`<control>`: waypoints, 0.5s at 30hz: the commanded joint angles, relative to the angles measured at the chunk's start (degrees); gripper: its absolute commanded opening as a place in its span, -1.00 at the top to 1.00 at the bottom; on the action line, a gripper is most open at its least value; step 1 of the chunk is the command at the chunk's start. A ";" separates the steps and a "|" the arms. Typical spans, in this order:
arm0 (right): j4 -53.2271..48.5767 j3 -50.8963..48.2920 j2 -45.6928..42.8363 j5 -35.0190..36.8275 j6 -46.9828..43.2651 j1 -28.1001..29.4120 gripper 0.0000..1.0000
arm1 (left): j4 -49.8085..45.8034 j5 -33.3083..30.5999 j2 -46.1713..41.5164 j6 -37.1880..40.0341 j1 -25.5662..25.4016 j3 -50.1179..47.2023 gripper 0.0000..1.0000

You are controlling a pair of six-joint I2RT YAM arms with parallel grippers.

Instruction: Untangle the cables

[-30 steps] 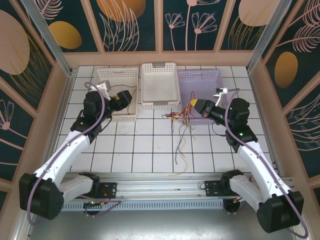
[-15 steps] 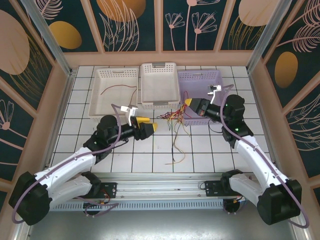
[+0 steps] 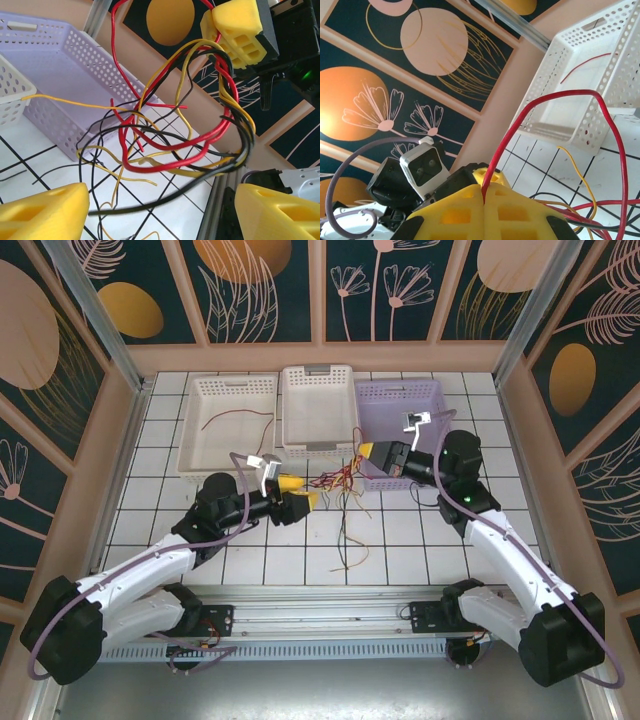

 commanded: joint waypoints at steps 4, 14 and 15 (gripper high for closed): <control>2.76 2.36 0.62 -2.43 -0.69 1.28 1.00 | 2.19 1.40 -0.09 2.62 -0.43 -0.39 -0.33; 1.83 2.87 1.52 -2.16 -1.03 1.81 1.00 | 3.25 3.45 -1.30 1.98 -0.47 -0.92 0.41; 1.41 2.97 1.48 -1.87 -1.24 1.82 1.00 | 3.16 3.63 -1.54 1.94 -0.41 -0.85 0.49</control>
